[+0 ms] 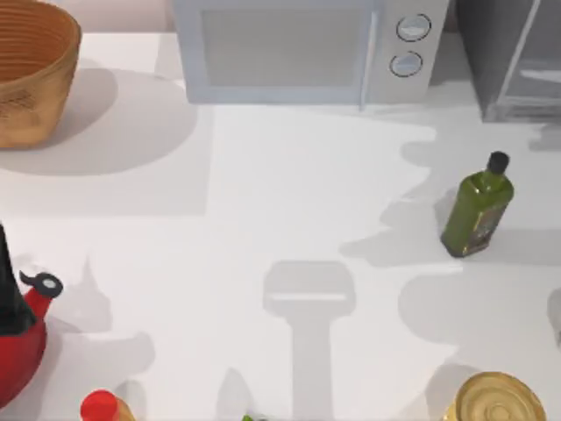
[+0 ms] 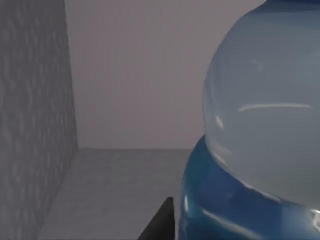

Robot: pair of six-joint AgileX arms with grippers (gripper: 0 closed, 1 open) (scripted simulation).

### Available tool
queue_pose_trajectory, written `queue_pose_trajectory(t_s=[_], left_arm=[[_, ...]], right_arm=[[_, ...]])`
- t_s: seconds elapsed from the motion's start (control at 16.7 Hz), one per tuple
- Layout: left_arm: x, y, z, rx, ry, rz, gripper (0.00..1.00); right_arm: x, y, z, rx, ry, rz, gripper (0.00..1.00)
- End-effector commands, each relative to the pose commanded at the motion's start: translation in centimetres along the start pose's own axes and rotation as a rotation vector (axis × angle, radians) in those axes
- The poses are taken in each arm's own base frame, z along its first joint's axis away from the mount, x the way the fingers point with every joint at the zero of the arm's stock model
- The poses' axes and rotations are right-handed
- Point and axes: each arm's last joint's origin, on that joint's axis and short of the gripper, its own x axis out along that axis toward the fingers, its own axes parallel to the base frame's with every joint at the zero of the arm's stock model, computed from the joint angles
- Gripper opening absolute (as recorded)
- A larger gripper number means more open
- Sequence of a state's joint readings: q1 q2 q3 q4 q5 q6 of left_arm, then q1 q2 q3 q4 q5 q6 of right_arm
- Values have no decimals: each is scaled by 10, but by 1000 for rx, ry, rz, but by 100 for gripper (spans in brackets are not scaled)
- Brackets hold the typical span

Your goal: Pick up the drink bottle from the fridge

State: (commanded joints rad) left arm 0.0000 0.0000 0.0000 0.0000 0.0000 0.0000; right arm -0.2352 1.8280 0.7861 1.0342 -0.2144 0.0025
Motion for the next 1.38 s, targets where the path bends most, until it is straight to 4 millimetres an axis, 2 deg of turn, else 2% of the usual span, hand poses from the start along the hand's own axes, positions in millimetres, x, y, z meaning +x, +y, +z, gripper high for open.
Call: queue_pose_trajectory(t_s=[0.18,0.3,0.48,0.6,0.78,0.96,1.14,1.38], left_arm=[[0,0,0,0,0,0,100],[0,0,0,0,0,0,100],[0,0,0,0,0,0,100],[0,0,0,0,0,0,100],[0,0,0,0,0,0,100],[0,0,0,0,0,0,100],[0,0,0,0,0,0,100],[0,0,0,0,0,0,100]], right_arm=[[-25,13,25,-3,-1,4,0],[-51,24,44,-3,-4,3,0],[-102,41,65,-2,-13,1,0],[-141,51,69,0,-22,2,0],[-193,63,57,5,-31,6,0],[-228,71,32,11,-35,13,0],[-245,74,6,14,-25,16,0],[-252,75,-13,11,-12,3,0]])
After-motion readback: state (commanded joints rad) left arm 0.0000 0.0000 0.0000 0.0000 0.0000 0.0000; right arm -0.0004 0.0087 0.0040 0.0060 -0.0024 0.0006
